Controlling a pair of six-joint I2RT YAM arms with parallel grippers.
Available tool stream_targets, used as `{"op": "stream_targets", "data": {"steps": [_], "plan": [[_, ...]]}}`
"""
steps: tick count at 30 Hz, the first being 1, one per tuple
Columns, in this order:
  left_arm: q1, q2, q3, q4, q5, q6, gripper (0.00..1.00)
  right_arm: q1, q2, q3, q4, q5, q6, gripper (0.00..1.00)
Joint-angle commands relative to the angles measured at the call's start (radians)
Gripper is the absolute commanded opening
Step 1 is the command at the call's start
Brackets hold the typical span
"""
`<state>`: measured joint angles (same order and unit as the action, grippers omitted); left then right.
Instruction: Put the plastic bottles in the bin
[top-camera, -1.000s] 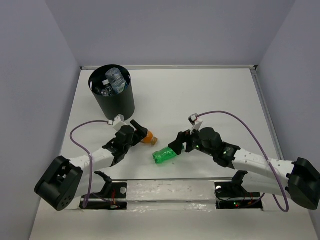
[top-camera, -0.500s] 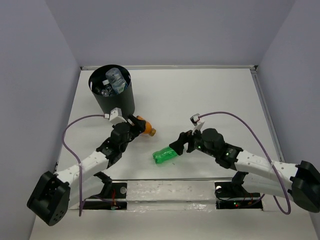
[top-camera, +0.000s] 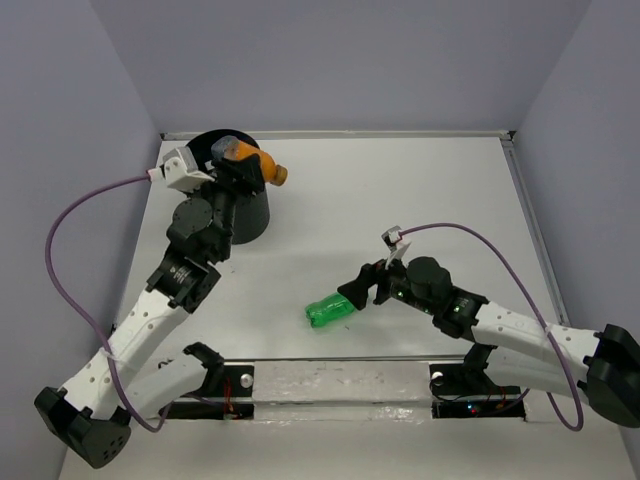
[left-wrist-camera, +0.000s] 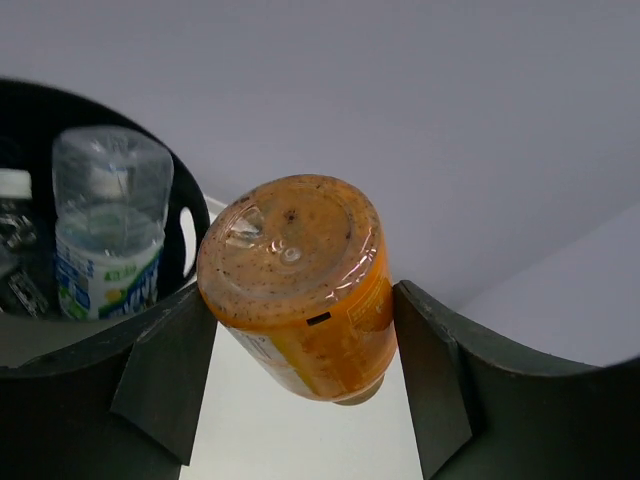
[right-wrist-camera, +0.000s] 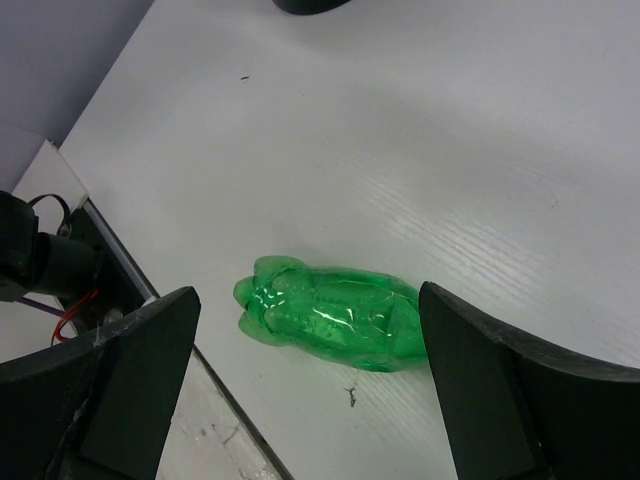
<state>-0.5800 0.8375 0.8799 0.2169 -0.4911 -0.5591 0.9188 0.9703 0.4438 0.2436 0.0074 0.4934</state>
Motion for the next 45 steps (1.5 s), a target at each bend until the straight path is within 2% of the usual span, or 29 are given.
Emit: {"op": "stream_targets", "data": {"steps": [1, 6, 9, 15, 19, 24, 26, 28, 31, 37, 41, 43, 45], "plan": [[0.069, 0.084, 0.207, -0.085, -0.112, 0.166, 0.43, 0.011, -0.025, -0.013, 0.066, -0.023, -0.015, 0.95], [0.277, 0.192, 0.359, -0.159, -0.099, 0.292, 0.43, 0.011, -0.073, -0.039, 0.075, -0.021, -0.01, 0.95], [0.325, 0.219, 0.344, -0.102, -0.165, 0.346, 0.43, 0.011, -0.088, -0.045, 0.068, -0.026, -0.012, 0.95], [0.361, 0.328, 0.332, -0.001, -0.27, 0.424, 0.43, 0.011, -0.12, -0.05, 0.042, -0.044, -0.013, 0.95], [0.367, 0.408, 0.36, 0.025, -0.291, 0.467, 0.43, 0.011, -0.156, -0.063, 0.014, -0.029, -0.013, 0.95], [0.376, 0.472, 0.318, 0.064, -0.307, 0.481, 0.44, 0.011, -0.186, -0.065, -0.018, -0.015, -0.021, 0.95], [0.378, 0.497, 0.311, 0.062, -0.293, 0.47, 0.47, 0.011, -0.191, -0.063, -0.023, -0.014, -0.024, 0.95], [0.381, 0.52, 0.324, 0.043, -0.28, 0.461, 0.77, 0.011, -0.191, -0.062, -0.027, -0.014, -0.024, 0.95], [0.381, 0.554, 0.39, -0.042, -0.259, 0.433, 0.99, 0.011, -0.194, -0.059, -0.033, -0.015, -0.024, 0.95], [0.381, 0.476, 0.473, -0.148, -0.089, 0.363, 0.99, 0.011, -0.211, -0.059, -0.046, -0.014, -0.024, 0.95], [0.355, 0.378, 0.443, -0.206, 0.029, 0.326, 0.99, 0.011, -0.209, -0.048, -0.047, -0.012, -0.032, 0.95], [0.271, 0.307, 0.388, -0.247, 0.074, 0.324, 0.99, 0.011, -0.214, -0.04, -0.055, 0.017, -0.039, 0.95], [0.136, 0.238, 0.311, -0.28, 0.127, 0.337, 0.99, 0.011, -0.231, -0.028, -0.078, 0.055, -0.046, 0.95]]}}
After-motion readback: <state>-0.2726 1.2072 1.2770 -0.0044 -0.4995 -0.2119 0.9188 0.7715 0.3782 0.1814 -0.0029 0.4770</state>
